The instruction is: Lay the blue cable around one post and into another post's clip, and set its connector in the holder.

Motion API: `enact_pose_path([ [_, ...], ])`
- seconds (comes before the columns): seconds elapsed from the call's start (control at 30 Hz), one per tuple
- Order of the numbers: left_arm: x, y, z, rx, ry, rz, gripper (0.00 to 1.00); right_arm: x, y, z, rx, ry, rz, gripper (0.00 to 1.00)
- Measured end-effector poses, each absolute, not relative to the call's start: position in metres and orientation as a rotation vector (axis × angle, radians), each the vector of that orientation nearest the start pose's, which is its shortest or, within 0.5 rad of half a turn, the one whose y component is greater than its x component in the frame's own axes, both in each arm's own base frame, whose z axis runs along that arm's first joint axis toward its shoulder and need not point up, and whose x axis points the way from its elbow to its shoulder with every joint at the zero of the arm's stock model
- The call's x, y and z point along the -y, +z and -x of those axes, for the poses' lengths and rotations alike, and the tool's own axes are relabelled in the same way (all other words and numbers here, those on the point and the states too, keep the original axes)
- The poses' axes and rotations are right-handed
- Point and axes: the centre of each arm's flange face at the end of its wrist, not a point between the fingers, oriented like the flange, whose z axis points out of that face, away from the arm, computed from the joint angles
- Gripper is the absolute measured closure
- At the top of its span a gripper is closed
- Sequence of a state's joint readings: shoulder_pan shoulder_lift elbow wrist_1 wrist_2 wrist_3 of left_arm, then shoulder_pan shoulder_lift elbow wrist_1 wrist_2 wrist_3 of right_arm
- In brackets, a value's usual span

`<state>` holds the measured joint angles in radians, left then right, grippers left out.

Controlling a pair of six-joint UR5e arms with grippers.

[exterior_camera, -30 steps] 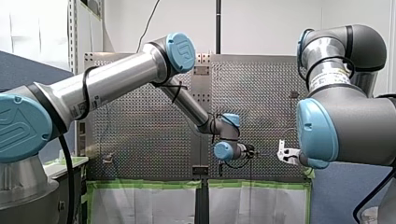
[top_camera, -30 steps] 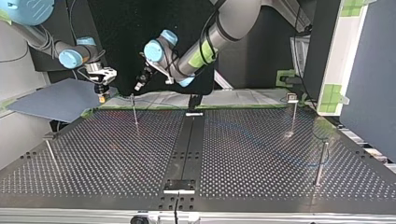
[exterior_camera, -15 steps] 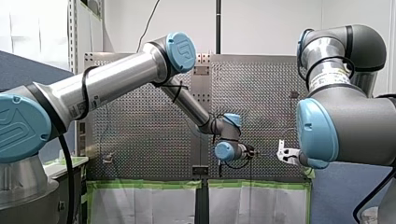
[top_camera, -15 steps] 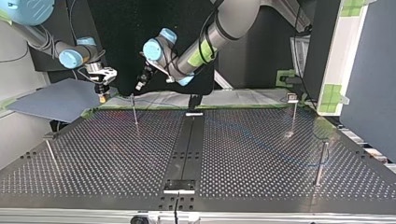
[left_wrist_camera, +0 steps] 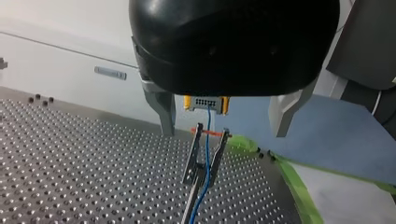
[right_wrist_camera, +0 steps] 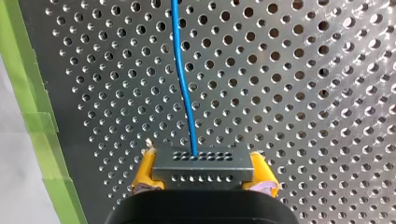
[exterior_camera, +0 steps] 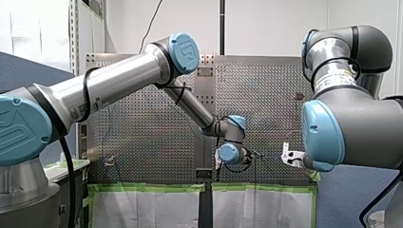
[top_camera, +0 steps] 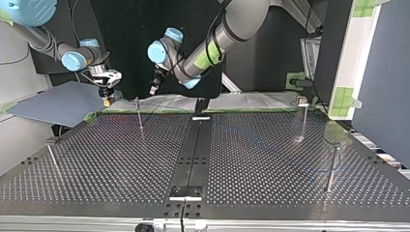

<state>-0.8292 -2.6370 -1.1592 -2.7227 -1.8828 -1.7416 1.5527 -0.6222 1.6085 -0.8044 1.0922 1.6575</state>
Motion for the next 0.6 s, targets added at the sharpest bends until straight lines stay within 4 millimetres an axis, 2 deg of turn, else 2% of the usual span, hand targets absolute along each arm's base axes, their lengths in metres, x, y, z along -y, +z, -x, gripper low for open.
enact_pose_path([
  [0.6,0.6211,0.0099,-0.4364,-1.777,-0.428,-0.359,0.02,0.6337,-0.0307,-0.1692,1.205,1.550,-1.634,1.00],
])
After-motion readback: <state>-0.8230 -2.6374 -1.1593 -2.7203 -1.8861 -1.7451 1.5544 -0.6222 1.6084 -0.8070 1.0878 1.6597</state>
